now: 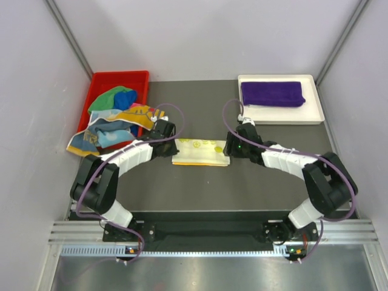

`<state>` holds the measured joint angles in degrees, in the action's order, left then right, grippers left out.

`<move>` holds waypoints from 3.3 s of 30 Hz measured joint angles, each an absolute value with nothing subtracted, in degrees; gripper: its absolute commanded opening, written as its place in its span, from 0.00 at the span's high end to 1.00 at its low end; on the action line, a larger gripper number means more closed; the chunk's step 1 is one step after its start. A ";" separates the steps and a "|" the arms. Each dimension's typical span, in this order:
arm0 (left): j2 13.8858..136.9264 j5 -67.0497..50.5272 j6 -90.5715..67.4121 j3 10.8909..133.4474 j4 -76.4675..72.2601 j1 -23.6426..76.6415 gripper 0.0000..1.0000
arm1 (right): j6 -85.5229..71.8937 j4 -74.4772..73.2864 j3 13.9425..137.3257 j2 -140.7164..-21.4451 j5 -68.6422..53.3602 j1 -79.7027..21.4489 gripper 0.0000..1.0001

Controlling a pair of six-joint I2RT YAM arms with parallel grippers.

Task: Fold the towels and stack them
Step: Fold the towel, then neatly place the folded towel into the bin

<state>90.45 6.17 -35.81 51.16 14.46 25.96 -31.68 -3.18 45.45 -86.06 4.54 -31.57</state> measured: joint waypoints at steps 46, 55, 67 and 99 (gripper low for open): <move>71.92 1.96 -28.29 60.69 29.26 26.09 0.87 | 15.14 -25.41 129.64 -142.37 43.29 -26.52 1.00; 72.95 1.04 -26.79 63.00 30.06 26.09 0.87 | 32.91 -17.96 132.40 -144.07 50.00 -25.10 1.00; 75.35 -2.37 -26.79 63.11 29.82 26.06 0.87 | 38.00 -15.31 133.95 -143.79 51.48 -24.88 1.00; 75.59 -6.87 -26.83 63.11 27.66 26.04 0.87 | 39.86 -12.80 130.76 -132.35 52.64 -23.09 1.00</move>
